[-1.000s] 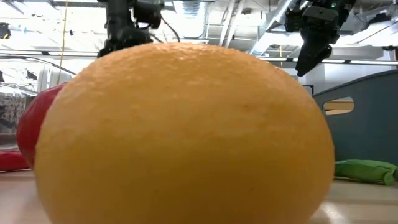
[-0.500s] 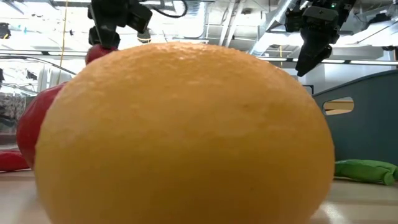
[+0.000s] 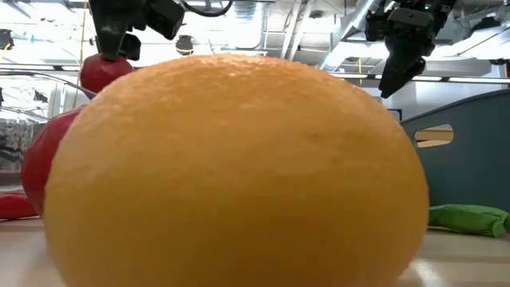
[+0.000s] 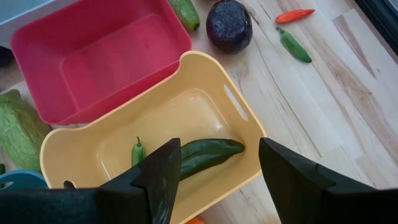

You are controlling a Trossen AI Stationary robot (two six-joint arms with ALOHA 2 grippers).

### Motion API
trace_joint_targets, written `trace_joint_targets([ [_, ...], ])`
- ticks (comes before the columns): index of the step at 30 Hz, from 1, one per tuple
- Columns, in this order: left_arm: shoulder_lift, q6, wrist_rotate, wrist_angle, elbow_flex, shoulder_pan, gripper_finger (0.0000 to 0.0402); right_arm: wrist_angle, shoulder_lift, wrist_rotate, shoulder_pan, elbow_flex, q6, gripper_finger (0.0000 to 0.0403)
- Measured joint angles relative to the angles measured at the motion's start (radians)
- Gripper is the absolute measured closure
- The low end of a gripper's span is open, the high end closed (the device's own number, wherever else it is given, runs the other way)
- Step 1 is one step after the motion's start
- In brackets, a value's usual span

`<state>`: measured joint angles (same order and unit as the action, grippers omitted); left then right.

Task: Sort produce into baskets
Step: Put the red tomato into the bottom transparent bin, then put the lemon into the blue bin

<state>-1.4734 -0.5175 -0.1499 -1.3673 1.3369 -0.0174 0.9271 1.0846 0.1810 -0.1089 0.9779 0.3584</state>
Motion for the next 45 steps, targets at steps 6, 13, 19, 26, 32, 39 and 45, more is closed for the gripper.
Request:
trace_joint_targets([
  [6,0.000,0.011,-0.003,0.000,0.000,0.000,0.0136,0.000,0.000,0.000,0.000,0.000,0.000,0.0159],
  [13,0.000,0.008,-0.020,-0.003,0.000,0.000,0.0134,0.000,0.000,0.000,0.000,0.000,0.000,0.0159],
  [19,0.000,0.000,-0.020,-0.008,0.000,0.000,0.0102,0.000,0.000,0.000,0.000,0.000,0.000,0.0159],
  [26,0.000,0.040,0.007,-0.008,0.000,0.000,0.0060,0.033,0.000,0.000,0.000,0.000,0.000,0.0159],
  [32,0.000,0.082,0.029,-0.007,0.000,0.021,0.0057,0.130,-0.010,0.006,-0.021,0.000,0.008,0.0159],
  [39,0.000,0.172,0.154,0.008,0.000,0.097,0.0057,0.280,-0.086,0.161,-0.101,0.000,0.133,0.0159],
  [45,0.000,0.332,0.155,0.134,0.000,0.201,0.0057,0.377,-0.145,0.179,-0.158,0.000,0.177,0.0159],
])
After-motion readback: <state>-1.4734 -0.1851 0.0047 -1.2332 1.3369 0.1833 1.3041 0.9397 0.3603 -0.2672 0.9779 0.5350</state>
